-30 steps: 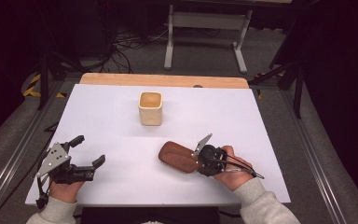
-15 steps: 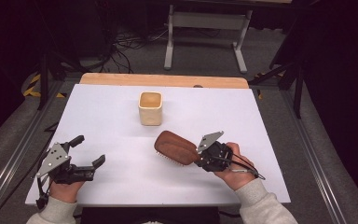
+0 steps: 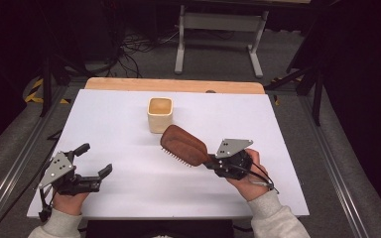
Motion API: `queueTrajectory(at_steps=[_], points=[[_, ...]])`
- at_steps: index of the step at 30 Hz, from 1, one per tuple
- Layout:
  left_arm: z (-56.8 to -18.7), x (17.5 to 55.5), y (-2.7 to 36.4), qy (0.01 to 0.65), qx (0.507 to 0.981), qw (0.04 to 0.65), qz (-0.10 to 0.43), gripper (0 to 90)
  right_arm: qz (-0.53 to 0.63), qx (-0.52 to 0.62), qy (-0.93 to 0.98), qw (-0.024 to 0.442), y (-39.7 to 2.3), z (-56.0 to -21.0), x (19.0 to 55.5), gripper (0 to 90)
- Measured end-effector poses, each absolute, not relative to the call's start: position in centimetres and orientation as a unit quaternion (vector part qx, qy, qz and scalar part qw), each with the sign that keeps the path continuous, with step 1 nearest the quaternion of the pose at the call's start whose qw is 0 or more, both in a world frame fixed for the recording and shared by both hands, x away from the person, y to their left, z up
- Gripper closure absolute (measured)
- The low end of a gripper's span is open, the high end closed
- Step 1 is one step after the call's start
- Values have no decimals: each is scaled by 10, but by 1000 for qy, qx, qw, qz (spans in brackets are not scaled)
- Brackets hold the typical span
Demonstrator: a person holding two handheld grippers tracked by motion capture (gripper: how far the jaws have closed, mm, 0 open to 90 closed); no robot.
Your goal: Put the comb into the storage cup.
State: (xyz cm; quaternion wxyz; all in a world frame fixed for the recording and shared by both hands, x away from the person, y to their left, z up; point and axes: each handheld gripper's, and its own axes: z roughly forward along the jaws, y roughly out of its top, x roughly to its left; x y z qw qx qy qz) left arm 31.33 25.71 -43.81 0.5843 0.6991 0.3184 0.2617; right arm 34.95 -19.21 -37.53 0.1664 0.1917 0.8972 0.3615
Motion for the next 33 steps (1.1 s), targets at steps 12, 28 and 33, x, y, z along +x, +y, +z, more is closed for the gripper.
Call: queueTrajectory(at_steps=[12,28,33], points=[[-438,315,253,299,705,591,253,8,439,182,857,198,-185,-374,347,726],[-435,321,243,287,728,585,213,5,492,168,828,210,-162,-391,347,725],[-426,324,237,289,722,595,202,3,503,173,821,209,-158,-395,345,725]])
